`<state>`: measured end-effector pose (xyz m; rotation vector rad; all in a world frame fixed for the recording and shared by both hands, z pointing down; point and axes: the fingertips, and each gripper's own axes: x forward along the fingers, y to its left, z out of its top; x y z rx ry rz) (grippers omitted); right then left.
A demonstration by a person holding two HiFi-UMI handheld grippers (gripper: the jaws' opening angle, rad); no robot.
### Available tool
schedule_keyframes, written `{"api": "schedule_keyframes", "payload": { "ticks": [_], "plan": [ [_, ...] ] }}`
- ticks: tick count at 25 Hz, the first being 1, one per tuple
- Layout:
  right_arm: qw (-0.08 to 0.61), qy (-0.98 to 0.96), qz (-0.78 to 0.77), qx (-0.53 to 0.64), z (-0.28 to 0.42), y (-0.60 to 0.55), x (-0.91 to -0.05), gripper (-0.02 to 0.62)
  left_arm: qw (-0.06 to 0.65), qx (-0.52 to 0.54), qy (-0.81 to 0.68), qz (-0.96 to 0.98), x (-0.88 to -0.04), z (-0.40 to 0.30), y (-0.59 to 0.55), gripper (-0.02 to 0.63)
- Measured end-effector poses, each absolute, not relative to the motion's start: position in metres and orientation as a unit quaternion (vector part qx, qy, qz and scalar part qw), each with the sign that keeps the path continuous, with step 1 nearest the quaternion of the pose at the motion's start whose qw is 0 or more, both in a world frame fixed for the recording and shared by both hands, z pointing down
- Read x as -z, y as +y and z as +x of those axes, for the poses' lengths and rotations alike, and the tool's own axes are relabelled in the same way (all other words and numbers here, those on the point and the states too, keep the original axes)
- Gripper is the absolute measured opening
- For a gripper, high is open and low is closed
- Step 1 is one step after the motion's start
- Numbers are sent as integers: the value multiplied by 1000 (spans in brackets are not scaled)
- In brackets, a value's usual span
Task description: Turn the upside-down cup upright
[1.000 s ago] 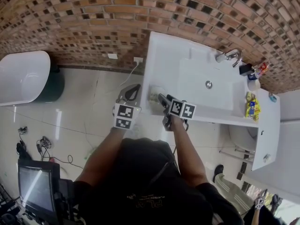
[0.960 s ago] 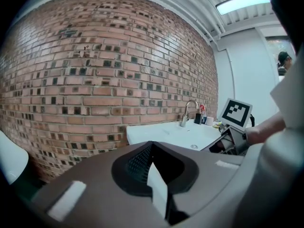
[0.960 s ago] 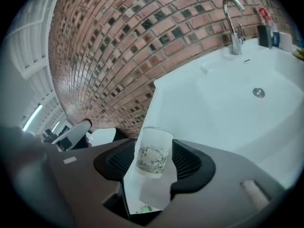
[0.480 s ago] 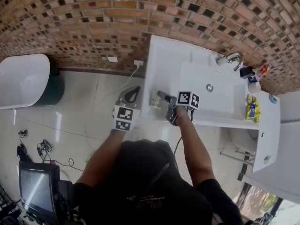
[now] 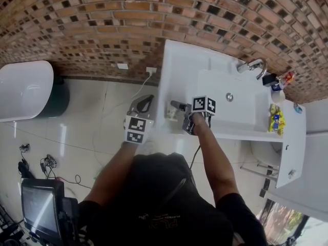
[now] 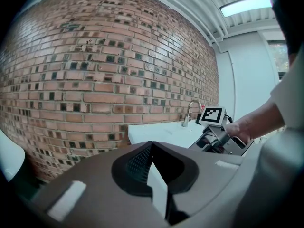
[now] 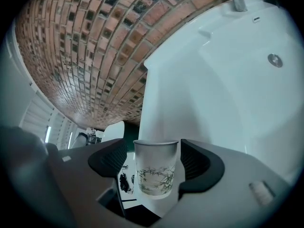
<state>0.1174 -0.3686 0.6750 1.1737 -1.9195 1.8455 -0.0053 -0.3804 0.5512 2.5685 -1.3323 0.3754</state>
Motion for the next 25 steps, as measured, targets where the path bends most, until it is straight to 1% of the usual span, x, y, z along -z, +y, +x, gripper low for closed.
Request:
{"api": "schedule_keyframes", "payload": {
  "ticks": [6, 10, 18, 22, 25],
  "plan": [
    [137, -652, 388, -637, 114, -369, -682, 365, 115, -125, -454, 875, -550, -7, -383, -2],
    [132, -645, 381, -649, 112, -369, -685, 330, 120, -124, -457, 873, -553, -11, -383, -2],
    [118, -644, 390, -648, 115, -373, -682, 322, 124, -123, -462, 870, -557, -16, -386, -2],
    [104, -662, 415, -615, 122, -378, -672, 321, 123, -124, -460, 871, -556, -16, -384, -2],
    [75, -696, 442, -561, 131, -382, -653, 318, 120, -123, -459, 871, -554, -14, -383, -2]
  ]
}}
